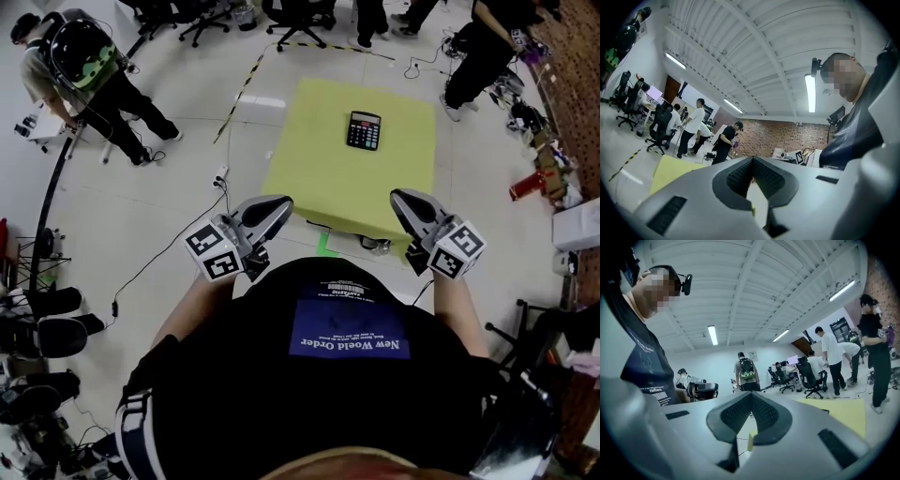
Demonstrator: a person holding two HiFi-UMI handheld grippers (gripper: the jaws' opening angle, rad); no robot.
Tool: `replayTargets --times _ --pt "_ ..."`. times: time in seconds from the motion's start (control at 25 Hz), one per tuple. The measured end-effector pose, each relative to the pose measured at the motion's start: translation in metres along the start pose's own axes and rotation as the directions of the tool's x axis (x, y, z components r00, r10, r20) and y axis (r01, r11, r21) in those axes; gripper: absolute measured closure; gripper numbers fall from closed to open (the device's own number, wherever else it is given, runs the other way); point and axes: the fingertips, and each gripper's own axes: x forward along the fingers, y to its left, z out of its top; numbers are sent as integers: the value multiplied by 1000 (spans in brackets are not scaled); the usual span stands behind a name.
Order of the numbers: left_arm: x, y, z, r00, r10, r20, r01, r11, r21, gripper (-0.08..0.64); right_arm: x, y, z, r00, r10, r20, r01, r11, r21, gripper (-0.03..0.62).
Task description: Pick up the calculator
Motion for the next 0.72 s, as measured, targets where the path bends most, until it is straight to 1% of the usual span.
replayTargets --times 0.12,0.2,0.32,0.44,0.56,0.64,0.72 --pt "13 27 2 1000 -3 -21 3 1000 -13 554 22 -20 -3 1000 -1 -17 1 1000 13 604" --pt "19 50 4 999 -20 -25 20 999 -31 554 41 -33 -5 999 -15 -29 16 1000 23 604" --pt "31 89 9 997 -75 -31 73 996 -57 554 70 -52 -6 997 -59 -46 60 998 26 604" --pt "39 137 20 992 -126 -33 123 989 -79 554 110 -70 0 994 -100 -50 101 994 30 604" --pt "38 179 28 982 -182 -57 176 979 -98 554 144 -78 0 988 -144 -57 147 987 58 604" --pt "48 199 30 971 -223 -81 215 972 -98 554 152 -91 2 981 -181 -63 186 980 78 604" --pt "60 217 28 962 -252 -103 241 964 -114 554 160 -105 2 979 -196 -65 202 972 121 604"
